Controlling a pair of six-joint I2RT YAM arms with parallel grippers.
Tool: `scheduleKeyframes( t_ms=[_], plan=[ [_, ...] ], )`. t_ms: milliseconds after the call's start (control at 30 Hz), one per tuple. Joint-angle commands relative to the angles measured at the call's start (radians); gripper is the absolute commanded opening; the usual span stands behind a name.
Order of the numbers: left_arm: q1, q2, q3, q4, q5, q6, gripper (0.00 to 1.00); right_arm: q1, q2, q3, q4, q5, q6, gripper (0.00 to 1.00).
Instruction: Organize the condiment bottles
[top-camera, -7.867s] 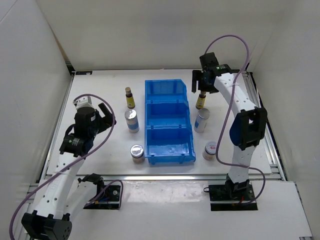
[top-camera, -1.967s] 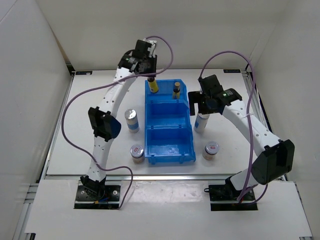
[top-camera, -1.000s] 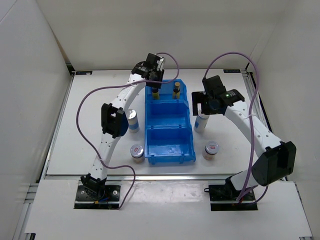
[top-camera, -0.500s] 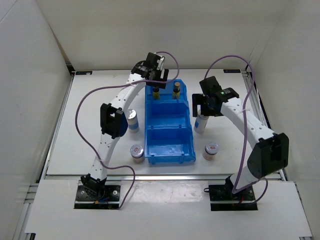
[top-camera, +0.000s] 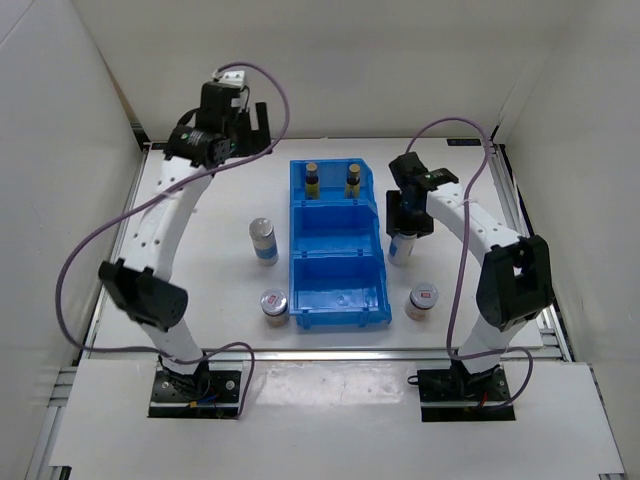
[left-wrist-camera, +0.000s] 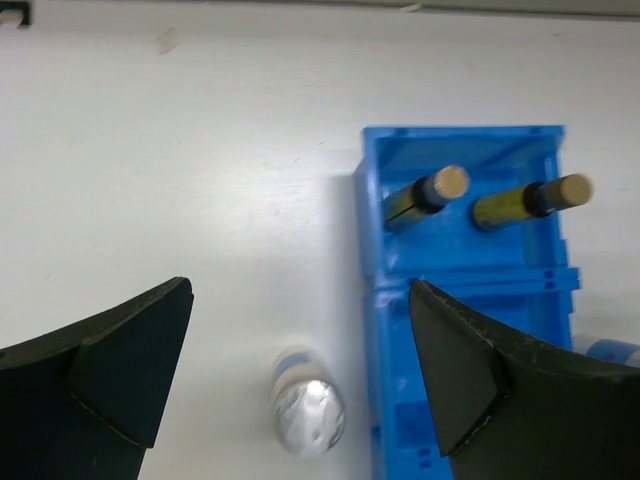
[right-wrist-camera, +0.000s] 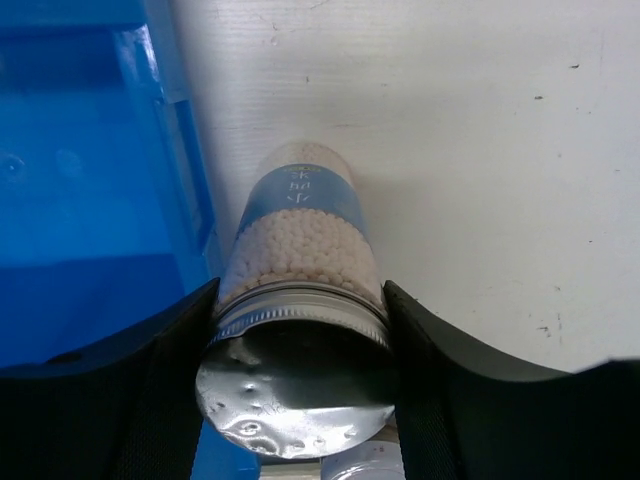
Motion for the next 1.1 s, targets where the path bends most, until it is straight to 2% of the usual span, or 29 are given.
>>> scheduleKeyframes(
  t_ms=[0, 67, 100, 200, 367, 567, 800, 1067],
  plan=[
    [0.020, -0.101, -0.178, 0.000, -0.055, -0.020, 1.00, 0.003, -0.066, 0.011, -0.007, 0.024, 0.026, 0.31],
    [0.053, -0.179, -0.275, 0.038, -0.064, -0.020, 1.00, 0.015, -0.100, 0.011, -0.007, 0.078, 0.038, 0.19],
    [0.063, -0.204, -0.369, 0.054, -0.051, -0.029, 1.00, 0.037, -0.141, 0.011, -0.007, 0.101, 0.038, 0.11],
    [0.092, -0.297, -0.537, 0.115, 0.001, -0.050, 1.00, 0.113, -0.217, 0.052, -0.007, 0.205, 0.038, 0.00],
    [0.106, -0.415, -0.691, 0.146, -0.018, -0.051, 1.00, 0.242, -0.240, 0.155, -0.007, 0.254, -0.009, 0.00],
    [0.115, -0.475, -0.755, 0.158, -0.028, -0.051, 1.00, 0.302, -0.160, 0.209, -0.006, 0.147, -0.027, 0.00],
    [0.115, -0.495, -0.788, 0.158, -0.017, -0.060, 1.00, 0.311, -0.088, 0.179, 0.045, 0.017, -0.055, 0.00],
    [0.115, -0.505, -0.809, 0.158, 0.003, -0.069, 1.00, 0.311, 0.007, 0.140, 0.072, 0.016, -0.064, 0.00]
  ],
)
